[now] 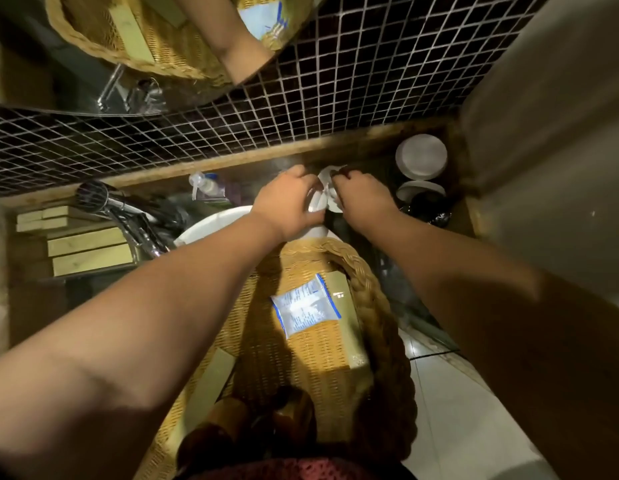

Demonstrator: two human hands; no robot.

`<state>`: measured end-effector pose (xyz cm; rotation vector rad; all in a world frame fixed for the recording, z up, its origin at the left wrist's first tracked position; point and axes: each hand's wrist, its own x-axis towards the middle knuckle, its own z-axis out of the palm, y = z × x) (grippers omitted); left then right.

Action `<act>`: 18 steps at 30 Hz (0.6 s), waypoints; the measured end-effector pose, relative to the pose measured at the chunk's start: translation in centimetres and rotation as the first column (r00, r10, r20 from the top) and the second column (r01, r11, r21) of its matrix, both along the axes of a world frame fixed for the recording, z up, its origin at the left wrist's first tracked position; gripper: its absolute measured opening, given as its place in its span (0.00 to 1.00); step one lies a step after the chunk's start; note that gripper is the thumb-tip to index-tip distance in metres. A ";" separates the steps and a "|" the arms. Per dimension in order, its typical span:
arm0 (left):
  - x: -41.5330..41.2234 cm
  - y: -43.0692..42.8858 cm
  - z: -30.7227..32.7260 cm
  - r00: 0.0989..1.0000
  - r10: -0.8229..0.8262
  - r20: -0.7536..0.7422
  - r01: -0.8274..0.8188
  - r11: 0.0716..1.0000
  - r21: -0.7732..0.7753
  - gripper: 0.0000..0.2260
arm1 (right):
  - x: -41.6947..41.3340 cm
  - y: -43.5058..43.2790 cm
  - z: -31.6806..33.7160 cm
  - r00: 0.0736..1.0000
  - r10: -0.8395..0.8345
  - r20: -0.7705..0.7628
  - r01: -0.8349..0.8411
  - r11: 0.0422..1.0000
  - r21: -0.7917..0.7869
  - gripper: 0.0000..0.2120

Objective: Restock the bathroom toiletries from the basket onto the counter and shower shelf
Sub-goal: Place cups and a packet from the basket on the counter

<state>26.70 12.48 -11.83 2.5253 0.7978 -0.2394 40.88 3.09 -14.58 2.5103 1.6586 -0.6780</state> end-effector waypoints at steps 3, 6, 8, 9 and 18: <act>-0.1 0.2 -1.1 1.000 0.006 -0.022 -0.006 1.000 0.005 0.24 | -0.1 0.2 -0.4 0.998 -0.034 -0.045 0.035 0.999 0.029 0.28; 0.0 -0.1 -2.0 0.999 0.030 -0.018 -0.030 1.000 -0.006 0.24 | -0.2 -0.1 -0.8 0.996 -0.032 -0.085 0.036 0.999 0.041 0.25; 0.1 -0.4 -2.3 0.999 0.037 -0.011 -0.037 0.999 -0.016 0.24 | -0.3 -0.2 -1.3 0.994 -0.020 -0.106 0.023 0.999 0.027 0.25; 0.1 -0.5 -2.3 0.999 0.036 -0.012 -0.036 0.999 -0.020 0.24 | -0.3 -0.2 -1.4 0.994 -0.015 -0.112 0.018 1.000 0.025 0.26; -0.2 -0.2 -2.0 0.998 0.058 -0.021 -0.058 0.998 -0.014 0.25 | -0.9 -1.6 -2.3 0.996 0.066 -0.064 -0.063 0.997 0.044 0.34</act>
